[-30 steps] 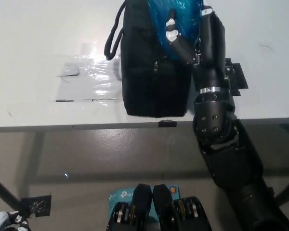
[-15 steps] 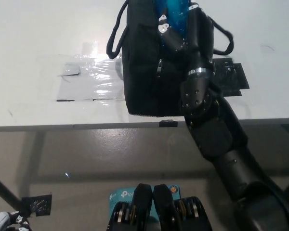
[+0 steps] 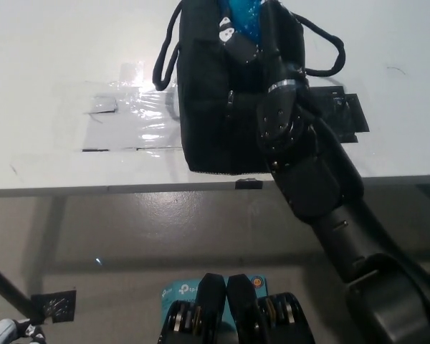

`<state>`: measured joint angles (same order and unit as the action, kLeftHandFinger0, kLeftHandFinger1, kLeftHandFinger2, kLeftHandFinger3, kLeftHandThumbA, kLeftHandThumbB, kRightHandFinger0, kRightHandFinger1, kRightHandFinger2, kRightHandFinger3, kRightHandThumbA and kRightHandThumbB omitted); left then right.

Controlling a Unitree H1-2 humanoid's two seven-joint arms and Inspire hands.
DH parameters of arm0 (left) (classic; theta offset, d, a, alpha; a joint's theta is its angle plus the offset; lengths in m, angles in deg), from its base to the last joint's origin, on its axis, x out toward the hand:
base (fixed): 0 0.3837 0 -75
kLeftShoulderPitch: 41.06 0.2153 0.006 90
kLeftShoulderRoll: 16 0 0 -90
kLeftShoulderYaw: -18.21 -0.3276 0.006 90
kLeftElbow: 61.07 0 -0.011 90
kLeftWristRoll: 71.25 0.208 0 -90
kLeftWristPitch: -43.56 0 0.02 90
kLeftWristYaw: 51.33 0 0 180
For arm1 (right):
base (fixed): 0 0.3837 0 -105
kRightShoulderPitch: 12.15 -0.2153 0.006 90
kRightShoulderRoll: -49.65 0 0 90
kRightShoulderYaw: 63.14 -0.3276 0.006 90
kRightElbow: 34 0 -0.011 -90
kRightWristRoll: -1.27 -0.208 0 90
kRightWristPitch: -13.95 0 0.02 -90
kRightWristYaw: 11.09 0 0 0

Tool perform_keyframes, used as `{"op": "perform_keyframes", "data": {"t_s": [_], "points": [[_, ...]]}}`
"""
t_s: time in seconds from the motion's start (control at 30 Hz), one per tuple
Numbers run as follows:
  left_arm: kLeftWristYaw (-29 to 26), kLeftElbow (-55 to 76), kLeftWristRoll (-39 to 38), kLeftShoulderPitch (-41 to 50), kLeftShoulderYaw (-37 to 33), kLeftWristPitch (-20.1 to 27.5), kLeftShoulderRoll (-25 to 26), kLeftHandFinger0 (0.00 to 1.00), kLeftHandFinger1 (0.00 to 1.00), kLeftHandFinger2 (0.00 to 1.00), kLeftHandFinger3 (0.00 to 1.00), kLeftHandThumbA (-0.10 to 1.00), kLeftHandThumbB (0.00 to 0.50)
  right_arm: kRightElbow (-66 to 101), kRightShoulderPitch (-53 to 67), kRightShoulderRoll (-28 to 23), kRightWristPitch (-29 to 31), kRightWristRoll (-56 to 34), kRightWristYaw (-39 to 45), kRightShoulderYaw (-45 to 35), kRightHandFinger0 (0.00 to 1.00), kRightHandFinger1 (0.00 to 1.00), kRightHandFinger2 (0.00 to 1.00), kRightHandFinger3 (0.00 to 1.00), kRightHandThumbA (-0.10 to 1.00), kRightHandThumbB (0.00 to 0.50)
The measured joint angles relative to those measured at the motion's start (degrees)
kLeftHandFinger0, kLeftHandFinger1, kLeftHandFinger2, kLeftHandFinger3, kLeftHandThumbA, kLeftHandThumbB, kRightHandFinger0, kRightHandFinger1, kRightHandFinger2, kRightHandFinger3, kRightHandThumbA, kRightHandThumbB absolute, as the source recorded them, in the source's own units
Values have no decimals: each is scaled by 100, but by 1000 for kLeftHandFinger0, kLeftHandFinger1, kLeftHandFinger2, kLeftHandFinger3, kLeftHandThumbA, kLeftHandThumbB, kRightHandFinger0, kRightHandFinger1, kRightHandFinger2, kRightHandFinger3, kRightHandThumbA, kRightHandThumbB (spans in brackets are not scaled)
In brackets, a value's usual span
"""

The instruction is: The robot uses its right hand to pick up a stack of plates kept in the middle of the desk and put it inside a bag kept next to it

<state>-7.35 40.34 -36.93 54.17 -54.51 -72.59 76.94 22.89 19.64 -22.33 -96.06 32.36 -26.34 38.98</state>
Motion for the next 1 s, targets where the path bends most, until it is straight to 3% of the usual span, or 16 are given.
{"op": "perform_keyframes", "data": {"t_s": [0.03,0.07,0.1,0.13,0.17,0.2,0.27,0.73,0.8,1.0], "points": [[0,-1,1,0,0,1,0,916,941,996,1000,36,8,64,46,3,-50,84,143,-25,152,246,440,1000,335,179],[0,-1,1,0,-1,2,-1,915,942,996,1000,35,7,95,71,5,-71,129,207,-41,117,233,456,1000,432,161],[0,-4,0,0,-2,2,-4,914,942,996,1000,34,6,163,125,11,-105,227,334,-79,77,213,457,1000,438,153],[0,-6,1,0,-3,2,-8,918,951,996,1000,26,0,217,165,16,-135,313,456,-108,751,1000,1000,1000,673,279],[0,-6,1,0,-4,2,-10,919,953,997,1000,23,0,287,215,21,-156,411,566,-144,1000,1000,1000,1000,684,298],[0,-8,1,0,-5,3,-11,921,953,995,1000,21,0,359,262,29,-178,497,692,-173,1000,1000,1000,1000,803,417],[0,-9,2,-1,-5,2,-12,915,945,991,1000,4,0,529,361,49,-213,704,929,-226,1000,1000,1000,1000,874,499],[1,-10,11,0,-5,2,-29,895,944,998,1000,12,0,1941,633,302,-398,2285,2414,-634,1000,1000,1000,1000,910,500],[2,-10,11,0,-4,2,-29,894,941,995,1000,-33,0,2094,633,366,-427,2509,2586,-693,1000,1000,1000,1000,909,500],[34,-9,14,1,22,0,-36,923,953,994,1000,-35,0,2627,613,500,-517,3184,3082,-774,1000,1000,1000,1000,932,500]]}}
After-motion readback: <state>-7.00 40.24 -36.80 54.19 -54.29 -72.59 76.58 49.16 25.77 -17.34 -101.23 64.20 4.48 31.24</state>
